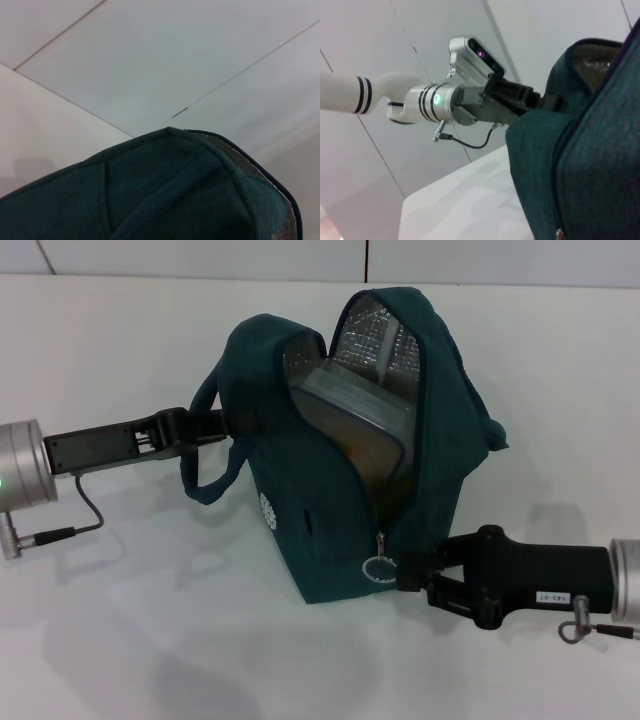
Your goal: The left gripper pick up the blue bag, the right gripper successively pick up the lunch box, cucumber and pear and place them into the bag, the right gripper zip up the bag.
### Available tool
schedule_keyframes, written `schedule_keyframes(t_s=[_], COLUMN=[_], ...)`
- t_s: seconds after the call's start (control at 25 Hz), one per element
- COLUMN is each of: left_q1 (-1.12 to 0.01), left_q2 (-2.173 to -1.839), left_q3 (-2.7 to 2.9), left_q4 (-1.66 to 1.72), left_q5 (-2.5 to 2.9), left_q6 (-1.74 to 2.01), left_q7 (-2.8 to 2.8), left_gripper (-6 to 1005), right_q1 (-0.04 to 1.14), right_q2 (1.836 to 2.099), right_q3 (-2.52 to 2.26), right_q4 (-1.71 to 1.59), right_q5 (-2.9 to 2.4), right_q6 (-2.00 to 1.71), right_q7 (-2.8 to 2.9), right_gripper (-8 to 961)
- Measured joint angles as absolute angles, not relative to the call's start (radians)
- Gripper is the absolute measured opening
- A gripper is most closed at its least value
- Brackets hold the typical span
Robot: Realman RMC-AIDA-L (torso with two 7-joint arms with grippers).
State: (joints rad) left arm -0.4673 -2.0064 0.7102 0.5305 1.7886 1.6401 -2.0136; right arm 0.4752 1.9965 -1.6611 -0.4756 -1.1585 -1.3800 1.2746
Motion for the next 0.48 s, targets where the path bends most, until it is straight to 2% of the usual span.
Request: schedule_keyframes(t_s=[0.2, 0.48], left_q1=[-0.472, -0.475], left_q2=[-2.007, -2.010], left_q3=[0.710, 0.710], left_q4=[0.530, 0.529], left_q5=[1.789, 1.789], left_q6=[1.638, 1.637], left_q7=[-2.014, -2.014], left_gripper=[68, 67], right_q1=[0.463, 0.479], right_q2=[1.999, 2.011], right_q3=[-1.640, -1.646], right_q4=[-0.475, -0.472], right_q5=[-1.159, -1.159], right_q6=[-1.379, -1.332], right_q7=[1.271, 1.259], right_gripper=[114, 405])
